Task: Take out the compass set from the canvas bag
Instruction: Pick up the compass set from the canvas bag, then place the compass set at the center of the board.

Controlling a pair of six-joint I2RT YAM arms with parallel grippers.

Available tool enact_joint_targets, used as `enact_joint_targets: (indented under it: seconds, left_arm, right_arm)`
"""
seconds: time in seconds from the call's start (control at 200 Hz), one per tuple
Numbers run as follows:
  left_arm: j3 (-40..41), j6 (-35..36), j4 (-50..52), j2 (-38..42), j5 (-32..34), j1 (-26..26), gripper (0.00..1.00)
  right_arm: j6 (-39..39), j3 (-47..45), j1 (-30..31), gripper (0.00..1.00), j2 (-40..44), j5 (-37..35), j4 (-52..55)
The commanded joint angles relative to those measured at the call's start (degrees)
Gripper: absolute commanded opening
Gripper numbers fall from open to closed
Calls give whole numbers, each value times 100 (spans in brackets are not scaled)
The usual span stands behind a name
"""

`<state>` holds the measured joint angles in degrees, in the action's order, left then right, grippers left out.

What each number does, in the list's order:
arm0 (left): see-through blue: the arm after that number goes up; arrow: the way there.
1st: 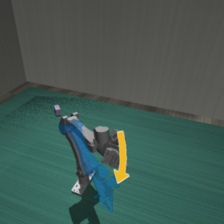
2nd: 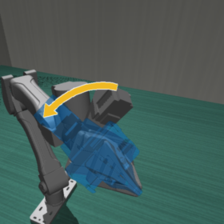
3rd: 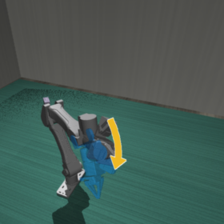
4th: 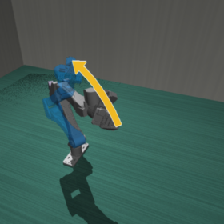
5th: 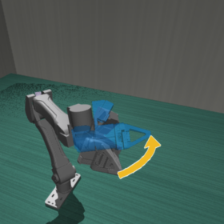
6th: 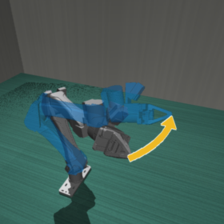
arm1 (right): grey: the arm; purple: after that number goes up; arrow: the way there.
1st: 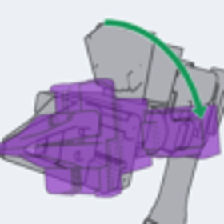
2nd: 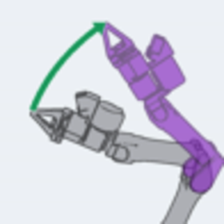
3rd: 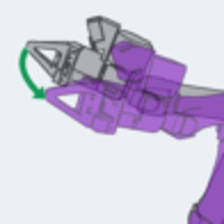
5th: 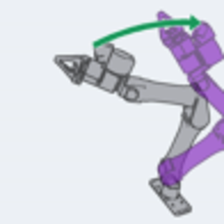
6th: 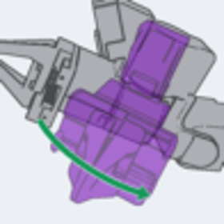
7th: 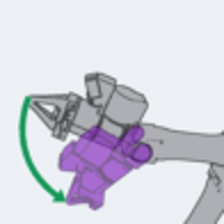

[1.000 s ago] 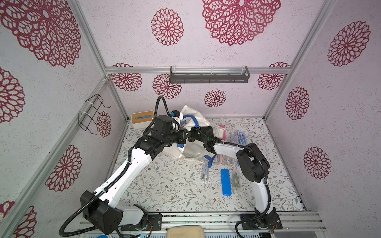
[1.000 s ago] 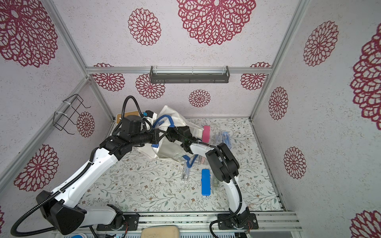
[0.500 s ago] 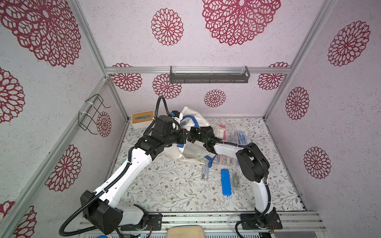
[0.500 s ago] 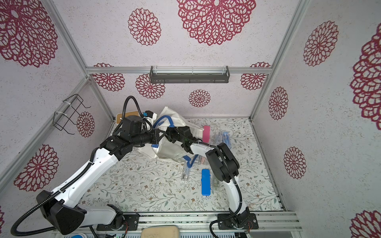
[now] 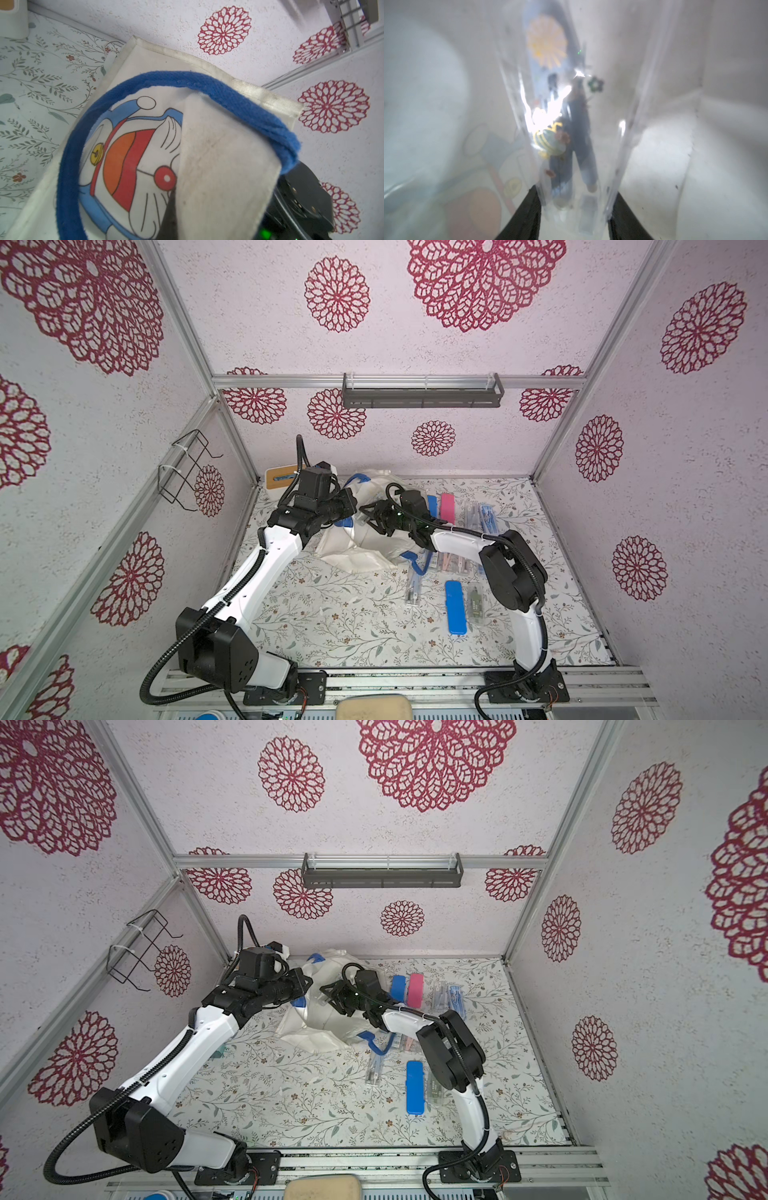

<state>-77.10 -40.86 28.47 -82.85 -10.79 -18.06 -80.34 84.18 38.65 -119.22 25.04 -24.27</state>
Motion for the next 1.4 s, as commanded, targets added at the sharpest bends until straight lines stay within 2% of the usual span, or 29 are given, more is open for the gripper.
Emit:
enact_joint_targets:
  seconds: [0.0,0.13,0.375,0.58,0.716,0.946,1.066,1.291,1.396]
  left_arm:
    - [221,-695,-878,74,-396,209,0]
    - [684,-1132,-1339,141,-812,491,0]
    - [1044,-1239,-1438,284,-1085,846,0]
    - [1431,-1422,-1659,426,-1467,1475,0]
    - [1572,-1410,-1733,417,-1757,1869,0]
    - [1689,-1056,-1475,324,-1924,2321,0]
    - [1657,-788,-1226,331,-1911,2461,0]
    - [1388,-180,-464,339,-1597,2505,0]
    - [1309,0,-137,396,-1262,2509,5]
  right_arm:
    - [631,64,-25,35,808,51,354]
    - [1037,257,-51,35,1001,-46,988]
    - [1441,576,-86,35,1257,-134,1555]
    - [1878,995,-210,35,1705,-170,2113]
    - [2425,1100,-385,35,2112,-188,2980]
    - [3478,541,-560,34,2750,-403,4812]
    - [3663,-107,-522,34,2913,-436,5266]
    - [3460,-842,222,32,2369,-619,5433]
    - [3362,-858,405,33,1945,-686,5397]
